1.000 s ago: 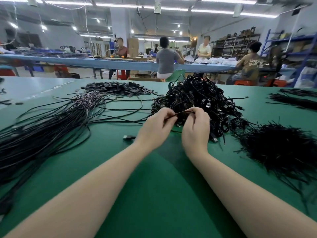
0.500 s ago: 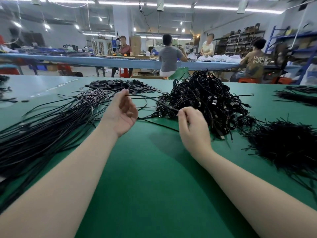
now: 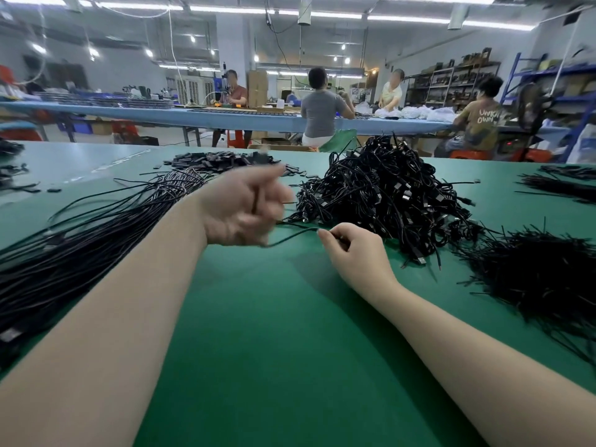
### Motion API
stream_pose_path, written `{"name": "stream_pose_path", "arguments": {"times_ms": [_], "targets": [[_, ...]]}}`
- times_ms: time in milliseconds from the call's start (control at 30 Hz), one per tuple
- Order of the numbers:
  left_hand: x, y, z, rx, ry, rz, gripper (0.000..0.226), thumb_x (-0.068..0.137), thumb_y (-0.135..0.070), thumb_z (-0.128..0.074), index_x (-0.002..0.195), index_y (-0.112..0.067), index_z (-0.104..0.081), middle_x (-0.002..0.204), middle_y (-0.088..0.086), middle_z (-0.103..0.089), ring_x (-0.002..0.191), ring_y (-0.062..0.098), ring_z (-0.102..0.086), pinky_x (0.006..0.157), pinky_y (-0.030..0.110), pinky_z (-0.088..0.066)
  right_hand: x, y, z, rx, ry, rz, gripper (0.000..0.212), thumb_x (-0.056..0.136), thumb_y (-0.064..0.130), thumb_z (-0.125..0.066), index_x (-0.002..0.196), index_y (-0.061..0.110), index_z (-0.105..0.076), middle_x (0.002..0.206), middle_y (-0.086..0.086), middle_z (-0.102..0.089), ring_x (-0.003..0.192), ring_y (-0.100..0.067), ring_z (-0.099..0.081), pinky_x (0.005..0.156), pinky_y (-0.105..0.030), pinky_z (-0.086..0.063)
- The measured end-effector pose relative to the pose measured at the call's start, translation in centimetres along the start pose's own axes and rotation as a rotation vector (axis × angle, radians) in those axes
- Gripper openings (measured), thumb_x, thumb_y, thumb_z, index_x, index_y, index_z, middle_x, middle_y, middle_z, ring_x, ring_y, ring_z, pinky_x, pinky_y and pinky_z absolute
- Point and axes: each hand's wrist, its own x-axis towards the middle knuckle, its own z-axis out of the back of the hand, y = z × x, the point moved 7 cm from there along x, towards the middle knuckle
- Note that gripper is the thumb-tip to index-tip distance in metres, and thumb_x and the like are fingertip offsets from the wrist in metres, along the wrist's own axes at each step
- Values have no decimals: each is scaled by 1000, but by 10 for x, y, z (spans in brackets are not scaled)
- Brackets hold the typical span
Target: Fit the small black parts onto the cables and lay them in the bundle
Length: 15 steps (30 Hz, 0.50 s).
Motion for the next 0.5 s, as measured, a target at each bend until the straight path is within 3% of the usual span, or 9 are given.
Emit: {"name": "stream_pose_path", "arguments": {"times_ms": [67,133,200,267,333,400,433,500], "targets": [[7,28,-9,492,-11,369,66,95,-61,-27,95,-16,-75,79,2,-74,45,8,-54,43,17,-34,-2,10,6,-6,-62,55,28,91,42,-58,73,20,-59,56,8,-47,55,-12,-43,57,-34,-40],[14,40,-11,719,-114,530,74,97,-63,-11,115,-14,-65,97,2,-74,66,11,-63,59,23,-38,-7,26,9,-10,-90,141,25,92,37,-57,76,18,-60,58,8,-49,59,-15,-46,58,-35,-42],[21,34,-4,587,-299,395,70,97,-61,-13,128,-13,-53,107,3,-71,84,14,-67,68,26,-37,-13,42,10,8,-94,235,23,96,30,-52,82,14,-60,60,8,-50,60,-19,-48,57,-38,-42],[20,13,10,307,-495,113,64,99,-57,-20,132,-12,-50,116,4,-68,99,18,-66,76,26,-44,-19,55,9,20,-66,339,22,98,27,-47,90,13,-62,56,12,-44,55,-14,-40,52,-35,-36],[14,-14,23,20,-607,-174,58,102,-51,-23,132,-10,-51,119,7,-68,102,20,-66,87,31,-50,-26,61,-3,-8,64,413,20,98,25,-46,99,16,-64,51,21,-38,55,-7,-34,53,-29,-27],[3,-38,23,-267,-533,-436,56,104,-47,-22,130,-10,-55,112,6,-71,96,18,-69,79,29,-54,-30,58,-22,-65,258,412,19,99,25,-47,105,22,-65,50,28,-42,53,0,-39,52,-27,-25],[-3,-49,19,-386,-409,-517,56,103,-46,-21,124,-11,-60,105,4,-73,90,16,-70,71,25,-54,-29,52,-28,-79,318,367,20,99,25,-46,105,24,-65,50,30,-45,50,5,-42,49,-24,-26],[-17,-61,5,-417,-157,-507,54,100,-48,-28,102,-18,-72,86,-4,-74,71,9,-68,58,20,-49,-20,39,-25,-68,265,240,20,98,26,-47,100,25,-67,50,30,-49,45,5,-43,48,-19,-28]]}}
